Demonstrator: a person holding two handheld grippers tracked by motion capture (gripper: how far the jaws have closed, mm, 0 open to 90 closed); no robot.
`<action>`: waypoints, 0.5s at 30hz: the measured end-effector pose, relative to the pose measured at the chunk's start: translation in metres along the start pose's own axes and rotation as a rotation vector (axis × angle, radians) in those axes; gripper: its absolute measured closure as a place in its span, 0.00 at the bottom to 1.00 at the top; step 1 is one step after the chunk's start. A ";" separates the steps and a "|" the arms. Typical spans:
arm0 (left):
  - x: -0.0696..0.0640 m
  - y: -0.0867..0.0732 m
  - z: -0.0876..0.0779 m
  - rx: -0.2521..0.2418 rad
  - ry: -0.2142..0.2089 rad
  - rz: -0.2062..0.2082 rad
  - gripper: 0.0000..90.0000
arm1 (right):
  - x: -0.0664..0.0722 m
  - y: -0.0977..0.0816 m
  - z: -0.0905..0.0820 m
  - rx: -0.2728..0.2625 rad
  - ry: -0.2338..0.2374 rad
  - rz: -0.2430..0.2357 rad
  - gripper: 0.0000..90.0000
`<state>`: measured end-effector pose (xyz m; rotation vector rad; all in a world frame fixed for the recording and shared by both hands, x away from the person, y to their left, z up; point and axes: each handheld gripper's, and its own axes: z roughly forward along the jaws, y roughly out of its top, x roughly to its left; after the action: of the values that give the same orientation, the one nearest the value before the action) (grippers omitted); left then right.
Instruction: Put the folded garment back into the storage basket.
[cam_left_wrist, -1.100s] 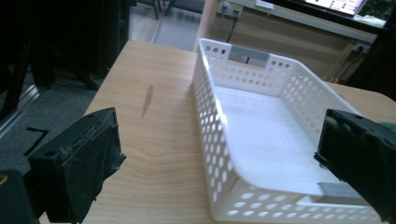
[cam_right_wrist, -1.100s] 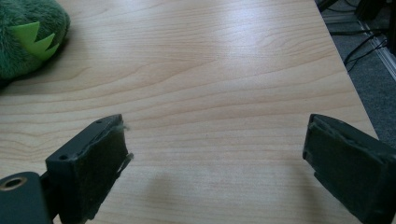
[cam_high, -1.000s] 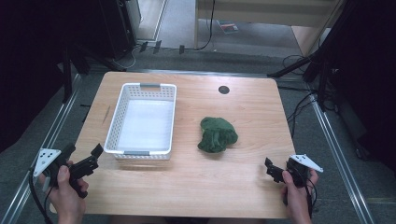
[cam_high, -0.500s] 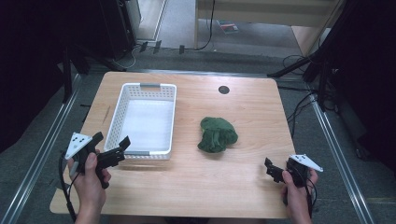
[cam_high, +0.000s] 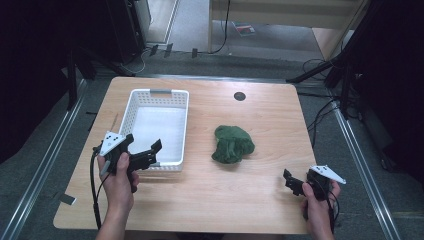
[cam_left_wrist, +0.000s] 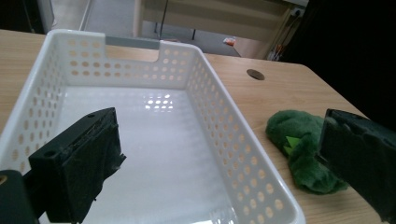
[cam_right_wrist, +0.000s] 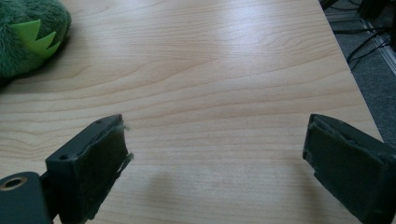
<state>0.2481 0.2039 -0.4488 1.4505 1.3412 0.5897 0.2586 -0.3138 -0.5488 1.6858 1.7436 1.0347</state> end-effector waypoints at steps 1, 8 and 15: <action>-0.002 0.001 0.001 0.000 -0.002 0.002 0.00 | 0.000 0.000 0.000 0.000 0.000 -0.001 0.07; -0.020 0.003 0.017 0.026 -0.034 0.022 0.00 | -0.001 0.000 0.001 0.012 0.006 0.010 0.07; -0.040 0.002 0.033 0.046 -0.072 0.040 0.00 | -0.001 0.000 0.001 0.011 0.007 0.011 0.07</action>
<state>0.2677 0.1557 -0.4473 1.5248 1.2792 0.5315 0.2596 -0.3148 -0.5491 1.7028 1.7497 1.0391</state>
